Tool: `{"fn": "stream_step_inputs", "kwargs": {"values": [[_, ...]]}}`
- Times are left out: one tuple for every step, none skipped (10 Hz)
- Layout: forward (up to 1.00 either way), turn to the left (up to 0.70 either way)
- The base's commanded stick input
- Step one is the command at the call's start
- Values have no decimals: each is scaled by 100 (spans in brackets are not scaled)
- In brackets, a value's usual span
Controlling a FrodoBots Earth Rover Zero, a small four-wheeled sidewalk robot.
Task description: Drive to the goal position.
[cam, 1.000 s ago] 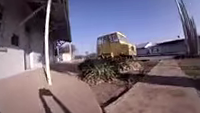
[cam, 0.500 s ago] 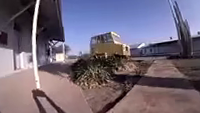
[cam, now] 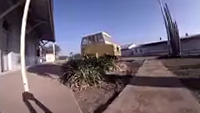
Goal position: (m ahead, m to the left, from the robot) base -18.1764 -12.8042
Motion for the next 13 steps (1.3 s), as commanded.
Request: {"fn": "stream_step_inputs", "kwargs": {"values": [[0, -45], [0, -45], [0, -45], [0, -45], [0, -45], [0, -45], [3, -37], [45, -27], [45, -27], [45, -27], [45, -27], [45, -27], [45, -27]]}}
